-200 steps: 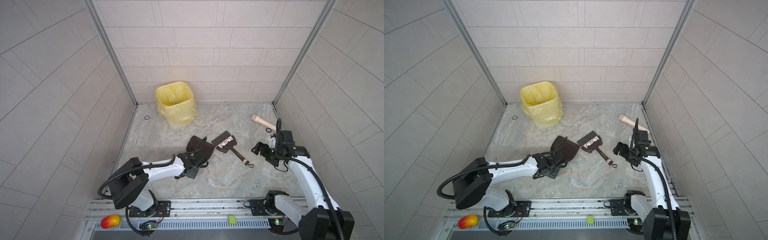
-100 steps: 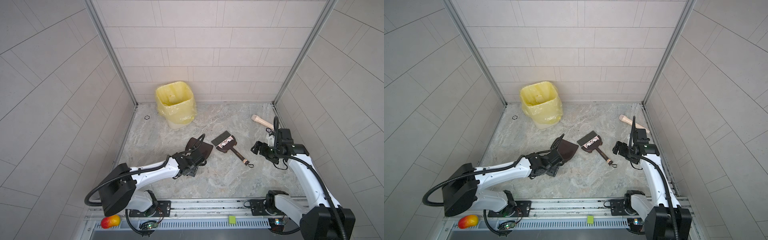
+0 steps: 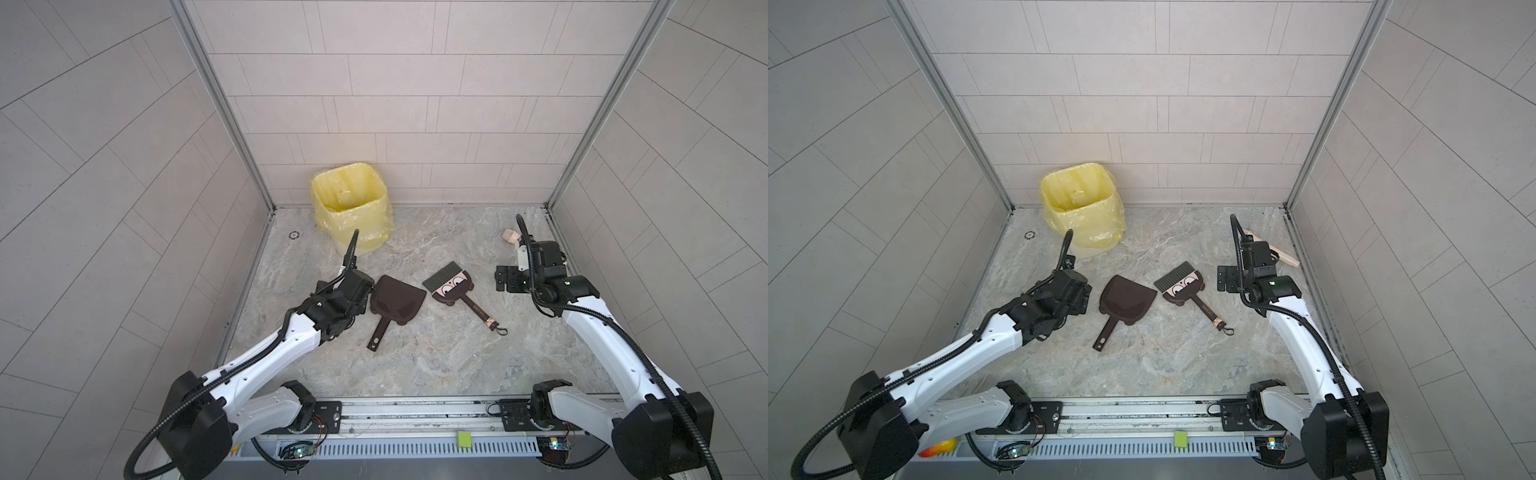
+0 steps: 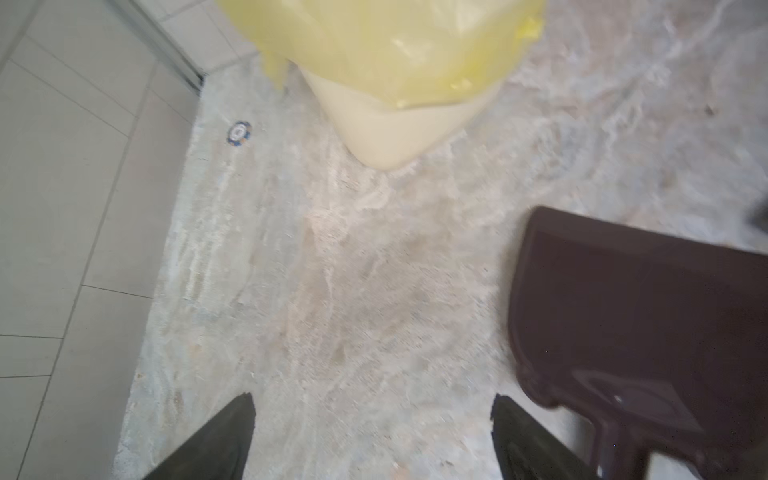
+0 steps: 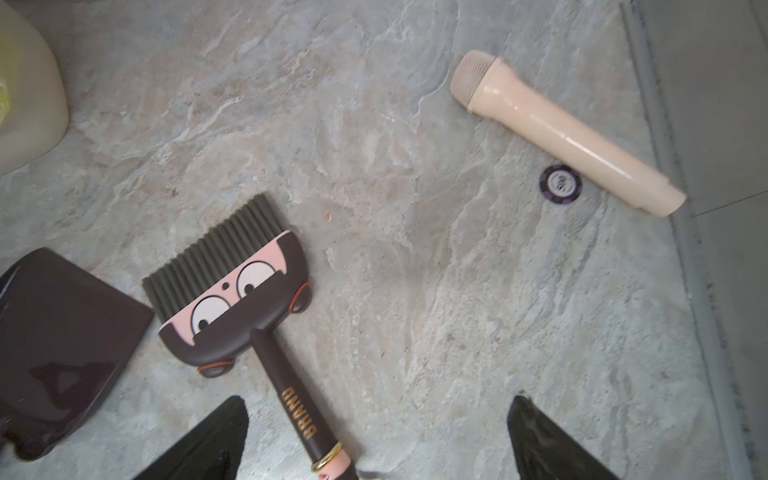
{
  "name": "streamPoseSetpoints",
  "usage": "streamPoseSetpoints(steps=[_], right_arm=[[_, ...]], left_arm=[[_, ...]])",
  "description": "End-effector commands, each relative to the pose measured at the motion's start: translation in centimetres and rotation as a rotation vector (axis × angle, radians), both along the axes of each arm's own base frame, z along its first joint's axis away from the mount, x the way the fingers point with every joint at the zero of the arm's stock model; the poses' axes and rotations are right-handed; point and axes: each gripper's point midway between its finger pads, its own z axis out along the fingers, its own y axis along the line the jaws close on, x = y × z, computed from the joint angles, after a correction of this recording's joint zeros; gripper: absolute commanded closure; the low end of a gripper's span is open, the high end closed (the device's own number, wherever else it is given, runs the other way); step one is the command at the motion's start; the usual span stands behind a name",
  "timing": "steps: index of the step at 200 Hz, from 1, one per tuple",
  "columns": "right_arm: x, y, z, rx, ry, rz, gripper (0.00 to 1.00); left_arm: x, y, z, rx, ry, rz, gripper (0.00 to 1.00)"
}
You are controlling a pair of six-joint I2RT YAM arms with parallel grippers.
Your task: Sweep away the paper scraps from the table
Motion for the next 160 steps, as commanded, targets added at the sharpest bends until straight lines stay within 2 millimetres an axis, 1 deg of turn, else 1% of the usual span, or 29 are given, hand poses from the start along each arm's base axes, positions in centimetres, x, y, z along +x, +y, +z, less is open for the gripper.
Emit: streamPoseSetpoints(steps=[1, 19, 29, 34, 44, 64, 70, 72, 96, 117, 125, 143, 160], right_arm=[[2.1, -1.4, 1.2, -0.145, -0.137, -0.004, 0.01], [2.6, -2.0, 0.6, -0.2, -0.189, -0.002, 0.01], [2.9, -2.1, 0.7, -0.205, -0.225, -0.01, 0.01], [2.9, -2.2, 0.4, -0.209, -0.232, -0.011, 0.01], [3.4, -2.1, 0.2, -0.214, -0.271, -0.007, 0.01], [4.0, -2.1, -1.0, -0.222, -0.292, -0.002, 0.01], [4.4, -2.1, -0.8, -0.225, -0.313, -0.004, 0.01], [4.1, -2.2, -1.8, -0.228, -0.295, -0.004, 0.01], [4.5, -2.5, -3.4, -0.243, -0.313, 0.002, 0.01], [5.0, -2.1, -4.6, -0.225, -0.319, 0.02, 0.01], [5.1, -2.0, -5.1, -0.221, -0.319, 0.025, 0.01], [5.5, -1.9, -6.1, -0.225, -0.321, 0.032, 0.01], [5.8, -1.8, -6.4, -0.225, -0.339, 0.039, 0.01]], left_arm=[[1.4, 2.1, 1.4, 0.071, -0.123, 0.047, 0.04], [2.1, 3.7, 1.2, 0.054, -0.151, 0.097, 0.04], [2.6, 4.5, 1.2, 0.032, -0.17, 0.125, 0.04], [2.8, 4.9, 1.1, 0.032, -0.177, 0.132, 0.04], [3.3, 5.3, 1.1, 0.036, -0.213, 0.13, 0.04], [4.1, 6.3, 1.0, 0.035, -0.291, 0.146, 0.04], [4.4, 6.6, 0.8, 0.026, -0.299, 0.15, 0.04], [4.4, 6.8, 0.8, 0.024, -0.302, 0.152, 0.04], [5.3, 8.1, 0.6, 0.03, -0.332, 0.188, 0.04], [6.1, 8.7, 0.1, 0.018, -0.363, 0.189, 0.04], [6.3, 9.1, -0.4, 0.012, -0.371, 0.194, 0.04], [7.1, 9.3, -0.8, 0.011, -0.405, 0.187, 0.04], [7.7, 9.5, -1.4, 0.019, -0.415, 0.18, 0.04]])
